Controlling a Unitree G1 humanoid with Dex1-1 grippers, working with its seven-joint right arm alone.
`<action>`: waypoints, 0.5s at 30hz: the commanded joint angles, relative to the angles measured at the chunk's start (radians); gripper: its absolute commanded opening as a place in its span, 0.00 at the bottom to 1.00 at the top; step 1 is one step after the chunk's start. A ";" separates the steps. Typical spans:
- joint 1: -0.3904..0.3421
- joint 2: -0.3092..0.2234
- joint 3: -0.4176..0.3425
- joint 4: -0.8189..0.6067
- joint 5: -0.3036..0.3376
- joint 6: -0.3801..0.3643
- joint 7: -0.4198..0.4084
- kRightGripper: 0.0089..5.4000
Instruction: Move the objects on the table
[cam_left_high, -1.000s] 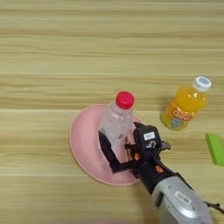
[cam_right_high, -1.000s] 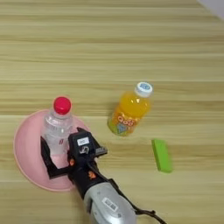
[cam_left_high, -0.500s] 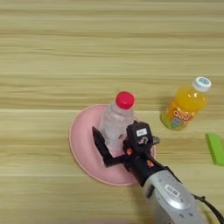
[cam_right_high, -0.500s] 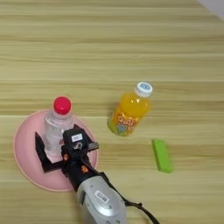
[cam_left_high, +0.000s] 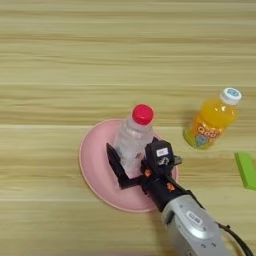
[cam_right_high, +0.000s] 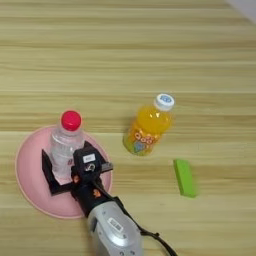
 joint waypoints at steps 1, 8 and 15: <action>-0.040 0.009 -0.010 -0.006 0.019 -0.057 0.005 1.00; -0.047 0.012 -0.009 0.015 0.028 -0.084 0.009 1.00; -0.048 0.017 -0.010 0.025 0.031 -0.098 0.013 1.00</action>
